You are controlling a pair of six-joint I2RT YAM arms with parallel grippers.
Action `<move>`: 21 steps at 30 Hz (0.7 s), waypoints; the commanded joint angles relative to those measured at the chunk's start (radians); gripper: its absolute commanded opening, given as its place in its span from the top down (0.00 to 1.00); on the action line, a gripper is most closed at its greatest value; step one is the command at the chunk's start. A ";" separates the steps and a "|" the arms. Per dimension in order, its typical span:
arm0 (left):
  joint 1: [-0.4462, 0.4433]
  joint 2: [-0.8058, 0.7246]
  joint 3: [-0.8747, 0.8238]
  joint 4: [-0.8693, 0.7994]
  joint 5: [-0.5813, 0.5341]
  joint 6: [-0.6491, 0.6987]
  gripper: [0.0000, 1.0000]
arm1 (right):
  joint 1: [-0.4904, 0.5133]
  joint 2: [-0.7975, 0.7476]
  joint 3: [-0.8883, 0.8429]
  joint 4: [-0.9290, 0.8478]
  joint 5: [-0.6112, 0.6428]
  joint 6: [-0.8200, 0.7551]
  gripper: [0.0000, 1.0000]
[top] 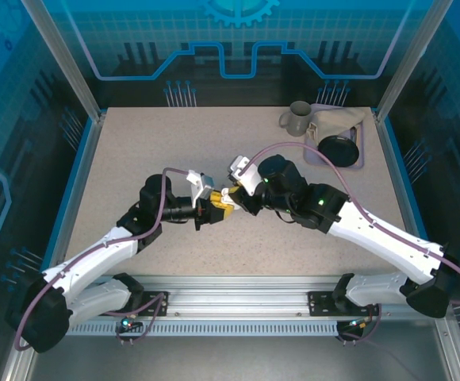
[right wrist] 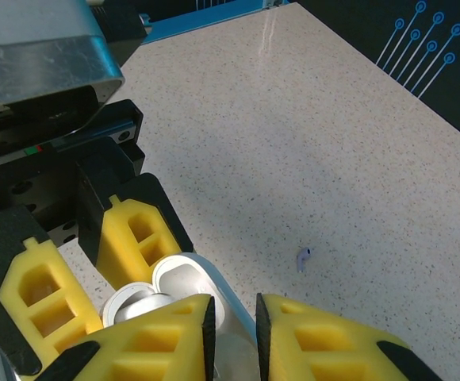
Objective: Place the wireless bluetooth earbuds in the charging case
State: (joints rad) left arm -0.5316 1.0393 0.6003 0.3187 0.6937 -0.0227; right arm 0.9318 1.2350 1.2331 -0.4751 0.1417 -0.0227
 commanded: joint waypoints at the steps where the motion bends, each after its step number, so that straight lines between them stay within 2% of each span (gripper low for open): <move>1: -0.009 -0.005 0.036 0.001 0.021 0.024 1.00 | 0.018 0.010 0.032 -0.011 -0.030 -0.008 0.77; 8: -0.009 -0.002 0.038 -0.002 0.024 0.026 1.00 | 0.019 0.011 0.037 -0.012 -0.021 -0.006 0.76; 16: -0.011 -0.004 0.033 -0.004 0.031 0.035 1.00 | 0.008 -0.068 -0.001 0.037 0.050 0.032 0.68; 21: -0.014 -0.008 0.038 -0.010 0.043 0.050 1.00 | -0.069 -0.118 -0.032 0.038 0.043 0.113 0.64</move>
State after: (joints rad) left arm -0.5343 1.0397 0.6018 0.3176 0.6998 -0.0105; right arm 0.9104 1.1500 1.2201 -0.4511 0.1730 0.0235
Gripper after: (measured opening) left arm 0.224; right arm 0.350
